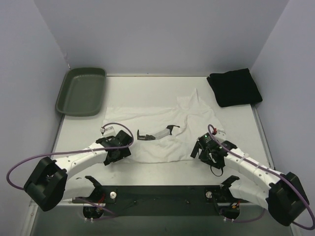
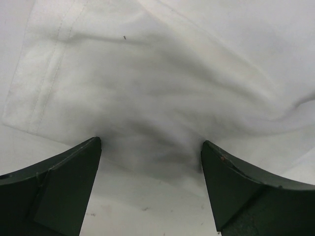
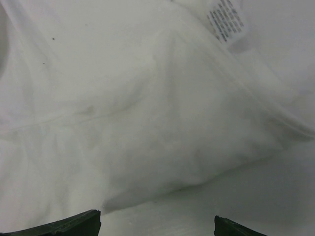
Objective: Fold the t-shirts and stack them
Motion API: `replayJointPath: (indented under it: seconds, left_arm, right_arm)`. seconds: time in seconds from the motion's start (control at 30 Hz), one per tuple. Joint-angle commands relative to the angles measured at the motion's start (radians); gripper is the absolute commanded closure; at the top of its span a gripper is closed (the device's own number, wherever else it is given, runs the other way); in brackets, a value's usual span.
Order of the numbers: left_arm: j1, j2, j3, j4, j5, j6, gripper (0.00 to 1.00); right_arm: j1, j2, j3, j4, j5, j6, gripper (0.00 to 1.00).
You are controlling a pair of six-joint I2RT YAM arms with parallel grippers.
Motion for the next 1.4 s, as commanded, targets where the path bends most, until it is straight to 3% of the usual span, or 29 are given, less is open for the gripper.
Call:
replayJointPath:
  seconds: [0.0, 0.17, 0.27, 0.43, 0.63, 0.9, 1.37]
  left_arm:
    - [-0.089, -0.123, -0.035, -0.191, 0.01, -0.151, 0.09]
    - [-0.164, -0.208, -0.063, -0.277, 0.037, -0.222, 0.1]
    - [-0.19, -0.255, -0.011, -0.298, 0.011, -0.226, 0.1]
    - [-0.19, -0.246, 0.155, -0.311, -0.033, -0.142, 0.1]
    - [-0.184, -0.196, 0.307, -0.276, -0.102, -0.03, 0.1]
    - [-0.115, -0.114, 0.382, -0.205, -0.098, 0.091, 0.09]
    - [-0.003, -0.121, 0.325, -0.141, -0.05, 0.142, 0.09]
  right_arm:
    - [0.049, -0.164, -0.049, -0.214, 0.057, 0.13, 0.0]
    - [0.103, -0.27, -0.063, -0.305, 0.094, 0.189, 0.0]
    - [0.145, -0.281, 0.012, -0.325, 0.148, 0.168, 0.0]
    - [0.172, -0.16, 0.19, -0.3, 0.234, 0.063, 0.0]
    - [0.152, 0.019, 0.236, -0.127, 0.264, -0.067, 0.0]
    - [0.066, 0.18, 0.215, 0.105, 0.203, -0.136, 0.0]
    - [0.081, 0.248, 0.008, 0.248, 0.166, -0.077, 0.0]
